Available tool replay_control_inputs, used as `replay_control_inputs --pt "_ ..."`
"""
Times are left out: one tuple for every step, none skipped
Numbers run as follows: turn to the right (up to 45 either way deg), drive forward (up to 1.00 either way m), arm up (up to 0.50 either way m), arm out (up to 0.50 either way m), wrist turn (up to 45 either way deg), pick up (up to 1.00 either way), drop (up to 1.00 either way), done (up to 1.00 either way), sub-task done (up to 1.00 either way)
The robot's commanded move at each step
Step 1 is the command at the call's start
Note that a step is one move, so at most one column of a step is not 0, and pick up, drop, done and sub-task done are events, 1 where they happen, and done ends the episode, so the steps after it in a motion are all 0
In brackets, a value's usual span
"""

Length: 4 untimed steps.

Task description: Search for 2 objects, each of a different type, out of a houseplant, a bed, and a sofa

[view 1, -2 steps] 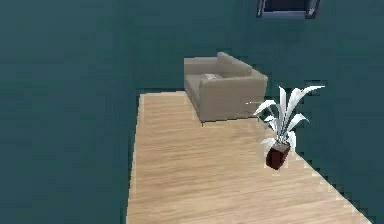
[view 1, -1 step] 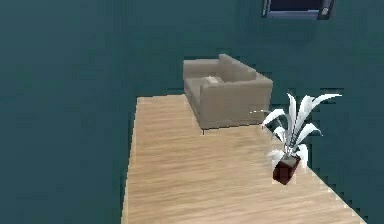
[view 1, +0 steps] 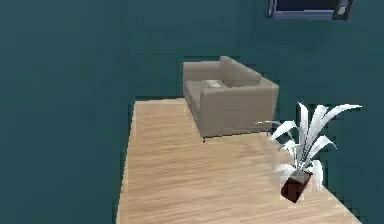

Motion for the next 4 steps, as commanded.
replay_control_inputs --pt "45.0 0.00 0.00 0.00 0.0 0.00 0.00 0.00 0.00" --pt "33.0 0.00 0.00 0.00 0.0 0.00 0.00 0.00 0.00" --pt "0.0 0.15 0.00 0.00 0.0 0.00 0.00 0.00 0.00" --pt "-45.0 0.00 0.00 0.00 0.0 0.00 0.00 0.00 0.00"
